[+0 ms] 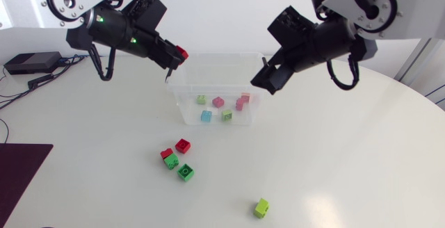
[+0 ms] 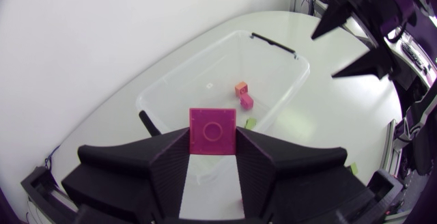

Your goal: Pick up the duplo bricks and place them in the container

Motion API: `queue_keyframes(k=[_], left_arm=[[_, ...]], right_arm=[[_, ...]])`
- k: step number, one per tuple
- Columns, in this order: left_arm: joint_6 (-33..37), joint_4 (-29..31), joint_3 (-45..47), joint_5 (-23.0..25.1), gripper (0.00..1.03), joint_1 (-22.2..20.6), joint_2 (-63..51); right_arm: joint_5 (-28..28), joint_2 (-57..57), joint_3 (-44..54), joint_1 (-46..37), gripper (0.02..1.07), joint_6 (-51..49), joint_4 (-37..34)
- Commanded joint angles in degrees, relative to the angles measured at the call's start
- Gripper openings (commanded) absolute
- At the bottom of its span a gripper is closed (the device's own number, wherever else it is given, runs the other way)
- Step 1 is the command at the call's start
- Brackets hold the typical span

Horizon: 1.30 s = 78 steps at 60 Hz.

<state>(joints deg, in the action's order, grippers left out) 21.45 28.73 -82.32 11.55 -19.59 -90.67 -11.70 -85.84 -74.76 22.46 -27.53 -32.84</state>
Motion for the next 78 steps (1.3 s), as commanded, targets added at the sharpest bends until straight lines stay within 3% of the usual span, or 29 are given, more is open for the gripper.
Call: queue_keyframes(k=[1, 7, 14, 29, 32, 40, 45, 60, 78], left_arm=[[-2.64, -0.96, -3.02, 0.14, 0.19, -0.62, -3.72], [-3.52, -1.75, -6.18, 0.14, 0.19, -1.15, -8.03], [-3.61, -1.92, -10.22, 0.05, 0.19, -1.85, -13.83], [-4.31, -1.75, -15.94, -1.53, 0.23, -2.03, -20.95], [-4.67, -1.48, -16.9, -1.8, 0.32, -1.94, -22.0], [-5.54, -0.69, -18.75, -3.38, 0.83, -2.03, -22.97], [-6.6, -0.08, -18.75, -3.82, 0.97, -1.94, -22.71], [-7.13, 0.62, -10.31, -5.66, 0.98, -0.8, -12.6], [-3.44, 0.8, 9.02, -5.75, 0.98, 4.48, 6.56]], right_arm=[[0.45, 2.79, 5.5, 0.57, 1.0, -1.12, -1.96], [0.72, 6.13, 12.01, 2.5, 1.0, -1.04, -4.87], [5.73, 8.06, 18.95, 8.39, 1.0, 1.34, -7.24], [8.54, 6.48, 22.55, 14.81, 0.99, 5.2, -12.42], [9.16, 5.6, 23.26, 16.74, 0.98, 6.44, -12.78], [11.18, 3.05, 23.87, 20.78, 0.97, 10.48, -12.69], [11.26, 1.64, 23.7, 22.1, 0.97, 12.76, -12.69], [12.23, 0.15, 26.42, 27.38, 0.96, 17.6, -12.95], [11.88, -3.37, 28.62, 27.11, 0.93, 16.37, -8.56]])
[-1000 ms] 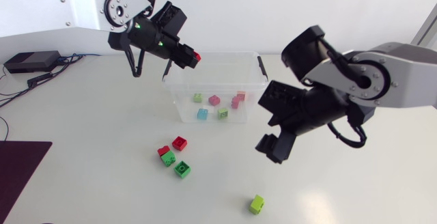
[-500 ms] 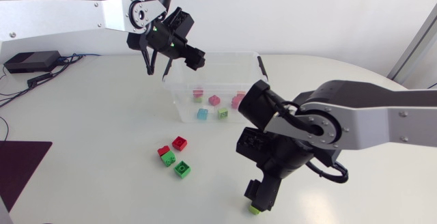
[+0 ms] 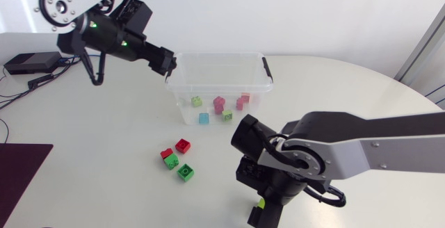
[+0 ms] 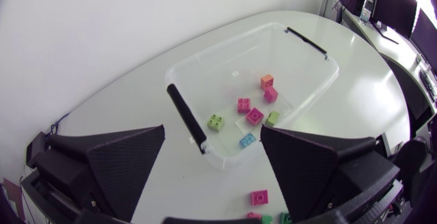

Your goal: Pick up the duplo bricks and place them in the container

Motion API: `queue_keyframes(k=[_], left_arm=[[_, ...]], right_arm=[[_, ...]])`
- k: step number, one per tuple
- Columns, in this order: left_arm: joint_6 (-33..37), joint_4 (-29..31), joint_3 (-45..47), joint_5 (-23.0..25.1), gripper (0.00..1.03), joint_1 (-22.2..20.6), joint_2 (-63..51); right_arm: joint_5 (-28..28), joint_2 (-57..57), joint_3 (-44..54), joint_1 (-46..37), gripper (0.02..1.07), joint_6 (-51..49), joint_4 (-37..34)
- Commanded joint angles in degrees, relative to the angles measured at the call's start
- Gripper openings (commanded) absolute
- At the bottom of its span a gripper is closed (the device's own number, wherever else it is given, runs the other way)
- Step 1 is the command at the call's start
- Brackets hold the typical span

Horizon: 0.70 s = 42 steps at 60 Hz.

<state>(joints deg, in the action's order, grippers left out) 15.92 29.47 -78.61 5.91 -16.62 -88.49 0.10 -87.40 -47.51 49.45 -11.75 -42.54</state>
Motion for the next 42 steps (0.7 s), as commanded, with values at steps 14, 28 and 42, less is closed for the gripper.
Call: queue_keyframes(k=[14, 28, 42], left_arm=[[5.7, 0.06, 18.84, -0.02, 0.98, 6.34, 15.71], [8.34, -2.23, 30.44, -0.02, 0.98, 6.43, 20.11], [10.0, -4.69, 37.3, 0.24, 0.98, 3.09, 19.58]], right_arm=[[-0.19, -5.51, 1.8, 0.82, 0.93, 1.03, 4.05], [-0.19, -5.77, 3.82, 0.73, 0.57, 1.46, 5.89], [-0.19, -2.08, 4.0, 0.65, 0.32, 1.73, 3.7]])
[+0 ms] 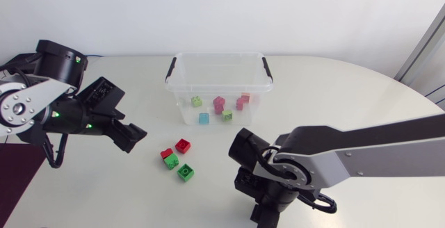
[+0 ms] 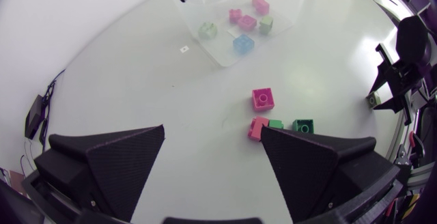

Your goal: Pick up the duplo bricks and place them in the container

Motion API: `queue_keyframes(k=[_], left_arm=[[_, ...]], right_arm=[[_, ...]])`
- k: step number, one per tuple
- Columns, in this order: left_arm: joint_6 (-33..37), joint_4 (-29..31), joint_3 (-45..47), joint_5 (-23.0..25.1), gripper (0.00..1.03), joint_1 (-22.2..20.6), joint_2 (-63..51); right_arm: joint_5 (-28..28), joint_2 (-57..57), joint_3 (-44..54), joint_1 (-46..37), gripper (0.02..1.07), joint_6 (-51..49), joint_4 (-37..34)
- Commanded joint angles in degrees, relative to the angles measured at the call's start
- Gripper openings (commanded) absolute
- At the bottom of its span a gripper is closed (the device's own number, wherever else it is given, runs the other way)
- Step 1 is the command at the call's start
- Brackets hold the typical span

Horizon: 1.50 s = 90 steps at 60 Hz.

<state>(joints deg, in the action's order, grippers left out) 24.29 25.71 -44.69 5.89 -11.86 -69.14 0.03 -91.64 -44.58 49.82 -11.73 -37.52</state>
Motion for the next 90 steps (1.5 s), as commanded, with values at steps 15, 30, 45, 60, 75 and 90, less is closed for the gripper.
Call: queue_keyframes(k=[15, 30, 45, 60, 75, 90], left_arm=[[2.78, -9.98, 8.92, -0.62, 0.98, -6.95, -9.52], [6.12, -18.95, 8.92, -4.13, 0.98, -6.6, -17.16], [6.29, -21.76, 7.86, -4.22, 0.98, -7.65, -22.17], [6.12, -23.43, 5.14, -2.55, 0.97, -6.95, -25.95], [6.2, -23.08, 2.59, 4.13, 0.47, -5.54, -29.03], [8.05, -18.16, 0.65, 7.12, 0.19, -4.58, -29.73]], right_arm=[[-0.12, 11.74, -4.03, -0.25, 0.31, 1.36, -11.26], [-0.12, 15.61, -6.4, -0.25, 0.31, 1.09, -14.51], [-0.12, 14.91, -14.13, -0.52, 0.31, 0.3, -16.97], [-2.76, 12.36, -23.54, -2.1, 0.31, -1.11, -15.3], [-7.5, 8.84, -29.6, -9.31, 0.31, -1.9, -8.01], [-10.49, 3.74, -31.8, -16.69, 0.31, -1.63, 2.45]])
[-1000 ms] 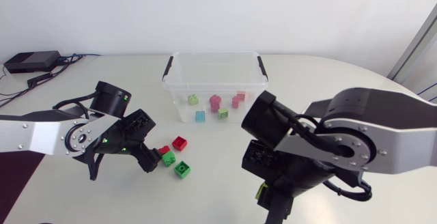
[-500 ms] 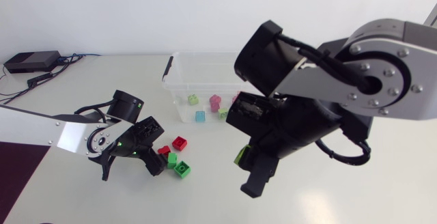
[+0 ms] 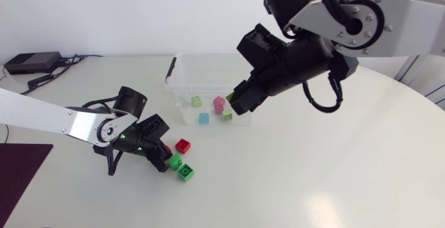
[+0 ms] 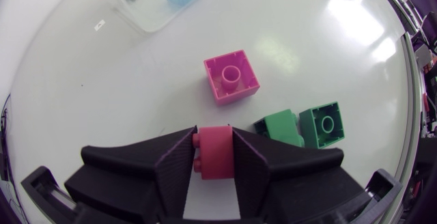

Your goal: Pick up the duplo bricks and place them in the container

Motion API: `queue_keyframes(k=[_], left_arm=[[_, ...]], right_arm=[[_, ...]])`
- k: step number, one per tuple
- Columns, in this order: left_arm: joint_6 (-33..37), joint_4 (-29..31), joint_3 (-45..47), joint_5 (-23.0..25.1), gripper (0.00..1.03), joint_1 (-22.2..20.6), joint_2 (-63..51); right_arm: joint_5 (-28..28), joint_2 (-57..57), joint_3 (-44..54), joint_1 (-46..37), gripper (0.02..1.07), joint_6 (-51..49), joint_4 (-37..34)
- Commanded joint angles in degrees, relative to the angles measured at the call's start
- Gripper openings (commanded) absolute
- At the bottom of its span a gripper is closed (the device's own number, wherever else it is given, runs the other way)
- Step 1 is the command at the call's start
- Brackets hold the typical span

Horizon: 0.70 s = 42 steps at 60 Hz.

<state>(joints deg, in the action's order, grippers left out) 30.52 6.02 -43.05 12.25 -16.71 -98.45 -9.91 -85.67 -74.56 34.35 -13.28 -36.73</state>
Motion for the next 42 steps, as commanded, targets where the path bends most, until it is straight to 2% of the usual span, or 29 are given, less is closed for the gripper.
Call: queue_keyframes(k=[1, 13, 23, 29, 33, 36, 42], left_arm=[[1.91, 1.8, -0.99, 0.67, 0.19, 0.27, -0.33], [4.81, 11.38, -3.01, 1.2, 0.18, 1.59, 9.33], [5.25, 19.12, -8.37, 2.95, 0.18, 2.91, 16.54], [3.75, 20.87, -10.92, 4.36, 0.19, 2.12, 18.56], [2.35, 21.58, -12.76, 4.45, 0.19, 0.71, 19.18], [0.77, 21.66, -14.78, 5.15, 0.19, 0.01, 19.27], [-2.13, 21.75, -19.62, 6.21, 0.19, -0.96, 18.47]], right_arm=[[-0.9, -3.36, -2.25, -2.09, 0.31, 0.09, 2.8], [-1.07, -10.57, -7.0, -6.49, 0.31, 0.8, 8.08], [-0.72, -17.6, -12.53, -8.77, 0.33, 1.85, 10.1], [0.33, -20.77, -14.64, -9.21, 0.53, 1.85, 10.54], [1.12, -21.47, -15.79, -9.3, 0.76, 1.85, 10.54], [1.39, -21.21, -15.87, -9.3, 0.88, 1.85, 10.54], [2.0, -18.31, -14.29, -9.21, 0.91, 1.76, 10.89]])
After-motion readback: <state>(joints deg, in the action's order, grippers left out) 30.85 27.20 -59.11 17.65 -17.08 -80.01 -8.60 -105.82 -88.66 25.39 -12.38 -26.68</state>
